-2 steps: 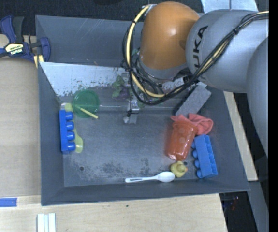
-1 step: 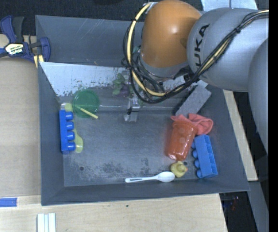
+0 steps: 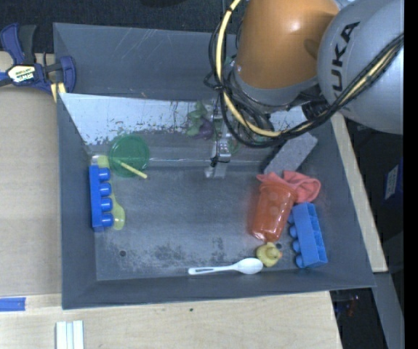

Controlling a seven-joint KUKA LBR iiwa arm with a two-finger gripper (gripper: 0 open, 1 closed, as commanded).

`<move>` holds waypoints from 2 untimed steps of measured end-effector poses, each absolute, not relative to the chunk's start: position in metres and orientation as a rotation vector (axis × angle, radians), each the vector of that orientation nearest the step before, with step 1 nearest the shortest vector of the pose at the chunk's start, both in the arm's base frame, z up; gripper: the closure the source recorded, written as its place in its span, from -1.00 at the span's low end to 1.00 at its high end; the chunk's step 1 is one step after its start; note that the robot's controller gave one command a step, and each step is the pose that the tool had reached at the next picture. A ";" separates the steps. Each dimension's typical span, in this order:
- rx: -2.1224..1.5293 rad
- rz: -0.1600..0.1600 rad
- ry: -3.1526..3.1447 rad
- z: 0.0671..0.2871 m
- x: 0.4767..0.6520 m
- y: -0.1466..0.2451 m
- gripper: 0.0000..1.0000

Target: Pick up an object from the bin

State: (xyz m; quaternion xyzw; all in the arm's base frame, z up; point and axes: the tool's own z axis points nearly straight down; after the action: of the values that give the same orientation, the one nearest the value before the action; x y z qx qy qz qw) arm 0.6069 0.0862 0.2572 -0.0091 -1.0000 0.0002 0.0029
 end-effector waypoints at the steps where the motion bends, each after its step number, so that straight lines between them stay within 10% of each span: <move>1: 0.020 0.000 -3.139 0.218 0.585 0.051 -1.00; 2: 0.221 -0.003 -3.145 0.174 0.610 0.032 -1.00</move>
Offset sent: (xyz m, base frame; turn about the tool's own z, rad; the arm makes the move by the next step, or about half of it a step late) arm 0.0038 -0.0555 -0.0851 -0.1588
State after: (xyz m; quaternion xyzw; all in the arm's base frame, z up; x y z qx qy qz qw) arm 0.6098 0.0316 0.1737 0.0700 -0.9975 -0.0009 -0.0055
